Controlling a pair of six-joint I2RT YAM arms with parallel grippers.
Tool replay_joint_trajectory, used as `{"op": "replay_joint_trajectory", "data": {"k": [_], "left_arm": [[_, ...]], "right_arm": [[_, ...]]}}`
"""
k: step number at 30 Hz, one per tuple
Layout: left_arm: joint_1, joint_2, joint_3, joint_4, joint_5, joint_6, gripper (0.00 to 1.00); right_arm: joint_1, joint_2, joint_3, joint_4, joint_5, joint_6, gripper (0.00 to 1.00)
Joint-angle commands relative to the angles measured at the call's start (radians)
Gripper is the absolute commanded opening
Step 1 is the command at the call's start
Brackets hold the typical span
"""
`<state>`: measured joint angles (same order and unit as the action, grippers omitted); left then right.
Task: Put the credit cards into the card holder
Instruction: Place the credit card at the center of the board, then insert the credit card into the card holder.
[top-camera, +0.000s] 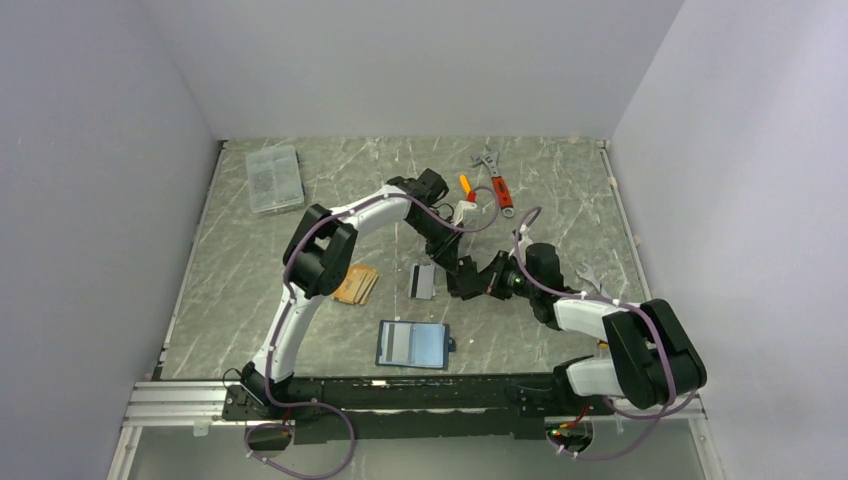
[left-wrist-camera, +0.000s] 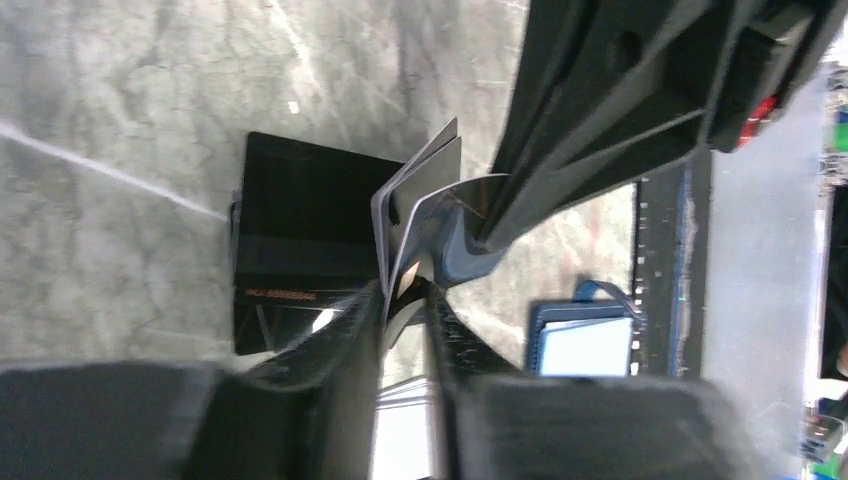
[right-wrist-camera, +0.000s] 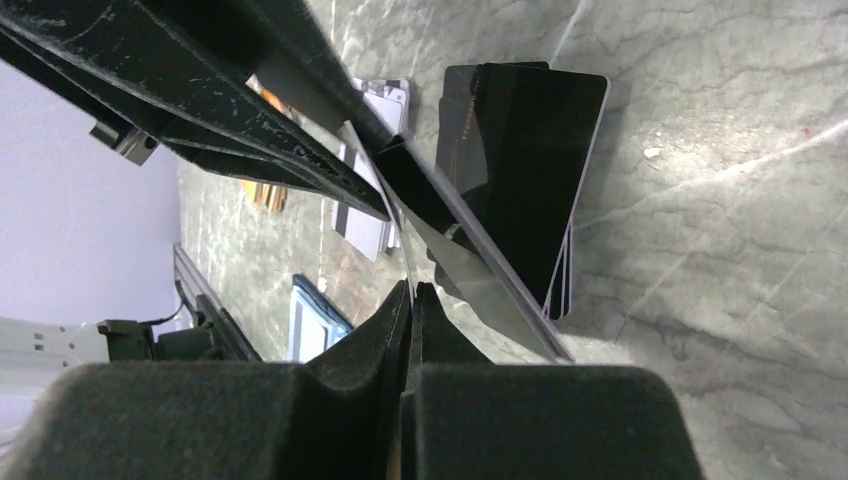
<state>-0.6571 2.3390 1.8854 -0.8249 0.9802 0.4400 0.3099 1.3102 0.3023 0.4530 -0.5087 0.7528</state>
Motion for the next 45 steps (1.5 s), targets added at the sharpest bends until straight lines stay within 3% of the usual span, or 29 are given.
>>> {"op": "replay_joint_trajectory", "data": {"k": [1,4,7,14,15,16,17,22,27,30,34,38,41,43,45], "left_arm": [[0.006,0.009,0.045,0.05,-0.126,-0.024,0.34],[0.005,-0.004,0.046,0.044,-0.142,-0.024,0.55],[0.006,-0.032,0.046,0.031,-0.139,-0.023,0.62],[0.017,-0.146,0.028,-0.004,-0.141,-0.023,0.67],[0.021,-0.173,0.011,0.002,-0.136,-0.028,0.74],[0.027,-0.201,-0.004,0.006,-0.125,-0.033,0.95],[0.035,-0.224,-0.018,0.005,-0.104,-0.038,0.99],[0.079,-0.331,-0.07,-0.041,0.076,-0.066,0.99],[0.132,-0.483,-0.278,0.108,0.2,-0.223,0.99],[0.155,-0.566,-0.352,0.146,0.195,-0.27,0.99],[0.157,-0.649,-0.364,0.111,0.089,-0.282,0.99],[0.16,-0.806,-0.38,0.136,-0.157,-0.24,0.99],[0.176,-0.906,-0.463,0.235,-0.356,-0.297,0.99],[0.209,-0.889,-0.498,0.212,-0.264,-0.263,0.99],[0.23,-0.798,-0.403,0.014,-0.178,-0.192,0.99]], "right_arm": [[-0.002,0.011,0.043,0.102,-0.049,0.034,0.0],[-0.002,-0.024,0.039,0.057,-0.061,0.029,0.0],[-0.001,-0.083,0.036,-0.013,-0.062,0.011,0.0],[0.008,-0.228,0.046,-0.163,-0.085,-0.017,0.0],[0.011,-0.24,0.051,-0.172,-0.098,-0.022,0.0],[0.016,-0.251,0.055,-0.177,-0.111,-0.026,0.0],[0.023,-0.262,0.062,-0.188,-0.118,-0.031,0.0],[0.056,-0.326,0.072,-0.191,-0.129,-0.042,0.0],[0.058,-0.425,0.106,-0.203,-0.116,-0.05,0.0],[0.057,-0.473,0.131,-0.19,-0.113,-0.031,0.0],[0.057,-0.48,0.14,-0.079,-0.131,0.05,0.0],[0.057,-0.444,0.17,0.012,-0.162,0.096,0.0],[0.058,-0.429,0.199,0.022,-0.179,0.094,0.0],[0.057,-0.419,0.211,0.025,-0.185,0.089,0.0],[0.058,-0.407,0.223,0.015,-0.196,0.083,0.0]]}}
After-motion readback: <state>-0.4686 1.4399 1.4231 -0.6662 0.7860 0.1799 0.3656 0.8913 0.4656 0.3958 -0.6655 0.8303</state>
